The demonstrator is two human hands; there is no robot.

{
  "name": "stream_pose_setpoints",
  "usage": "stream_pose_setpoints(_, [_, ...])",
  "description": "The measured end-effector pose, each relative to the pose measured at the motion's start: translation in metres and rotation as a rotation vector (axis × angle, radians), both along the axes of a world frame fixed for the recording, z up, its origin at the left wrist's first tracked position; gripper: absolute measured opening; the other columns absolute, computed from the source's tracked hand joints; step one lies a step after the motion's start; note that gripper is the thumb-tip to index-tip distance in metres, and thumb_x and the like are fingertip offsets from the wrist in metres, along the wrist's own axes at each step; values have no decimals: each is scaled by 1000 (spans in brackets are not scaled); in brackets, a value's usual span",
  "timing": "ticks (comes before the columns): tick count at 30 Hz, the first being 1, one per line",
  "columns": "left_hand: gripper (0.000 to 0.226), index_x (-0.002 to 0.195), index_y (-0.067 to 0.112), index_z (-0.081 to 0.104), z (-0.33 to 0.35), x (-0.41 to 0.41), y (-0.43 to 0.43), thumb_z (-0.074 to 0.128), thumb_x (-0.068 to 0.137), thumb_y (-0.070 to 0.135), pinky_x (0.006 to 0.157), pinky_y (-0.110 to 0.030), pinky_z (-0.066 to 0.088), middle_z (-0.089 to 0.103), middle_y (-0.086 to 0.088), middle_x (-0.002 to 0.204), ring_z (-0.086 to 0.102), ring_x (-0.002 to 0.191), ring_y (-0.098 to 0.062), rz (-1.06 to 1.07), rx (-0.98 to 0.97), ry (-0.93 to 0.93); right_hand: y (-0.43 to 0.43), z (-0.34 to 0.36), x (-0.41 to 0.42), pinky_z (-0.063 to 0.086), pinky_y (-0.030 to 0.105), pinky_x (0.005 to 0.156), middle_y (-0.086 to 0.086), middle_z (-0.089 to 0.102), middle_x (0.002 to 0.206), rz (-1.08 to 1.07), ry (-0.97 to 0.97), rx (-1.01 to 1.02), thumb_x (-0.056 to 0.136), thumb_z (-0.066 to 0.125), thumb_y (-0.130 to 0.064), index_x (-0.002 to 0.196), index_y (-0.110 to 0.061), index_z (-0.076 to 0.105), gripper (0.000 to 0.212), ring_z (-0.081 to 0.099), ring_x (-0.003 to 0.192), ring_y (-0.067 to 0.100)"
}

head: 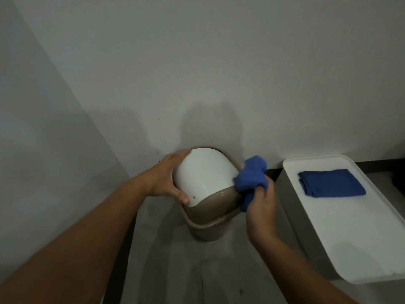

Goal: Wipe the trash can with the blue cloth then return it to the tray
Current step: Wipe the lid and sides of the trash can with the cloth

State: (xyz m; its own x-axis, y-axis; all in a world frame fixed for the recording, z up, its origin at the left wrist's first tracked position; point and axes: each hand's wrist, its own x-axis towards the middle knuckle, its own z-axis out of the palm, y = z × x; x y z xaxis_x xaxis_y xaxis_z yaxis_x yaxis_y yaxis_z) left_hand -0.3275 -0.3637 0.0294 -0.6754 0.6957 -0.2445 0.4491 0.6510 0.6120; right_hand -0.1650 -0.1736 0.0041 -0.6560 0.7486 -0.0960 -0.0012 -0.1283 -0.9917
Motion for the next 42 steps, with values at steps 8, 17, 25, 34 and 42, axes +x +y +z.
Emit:
stream_pose_setpoints(8, [133,136,53,9,-12,39,5,86,27,57,102,-45,37,23,3,135,35,121,-24,233,69,15,-32,-13,7,35,16,67,-23,47,93,-69,-136,7,98,30,-26,133,-33,33,37,45,81,-9])
stream_pose_setpoints(17, [132,137,49,6,-20,84,43,84,31,58,97,-48,41,23,-7,136,34,123,-32,527,116,104,-40,-13,23,34,11,65,-13,48,100,-43,-138,13,98,30,-24,136,-28,32,38,45,82,-8])
stream_pose_setpoints(25, [129,137,44,1,-25,120,89,71,33,73,82,-38,39,27,-11,123,34,110,-34,769,140,157,-29,-17,28,41,18,71,-7,53,106,-32,-113,51,98,32,-25,136,-32,30,39,49,87,-5])
stream_pose_setpoints(34, [121,142,34,-1,-23,130,88,76,52,59,83,-35,42,25,-10,123,39,110,-31,675,139,191,-33,-24,27,48,34,92,3,25,152,94,-147,288,97,36,-17,142,-32,18,51,50,118,21])
stream_pose_setpoints(42, [103,145,25,-4,-21,148,84,72,76,29,95,-33,44,27,-16,132,50,107,-25,494,205,155,-41,-38,43,50,20,71,3,58,119,211,-128,264,96,35,-15,130,-42,32,44,61,86,8])
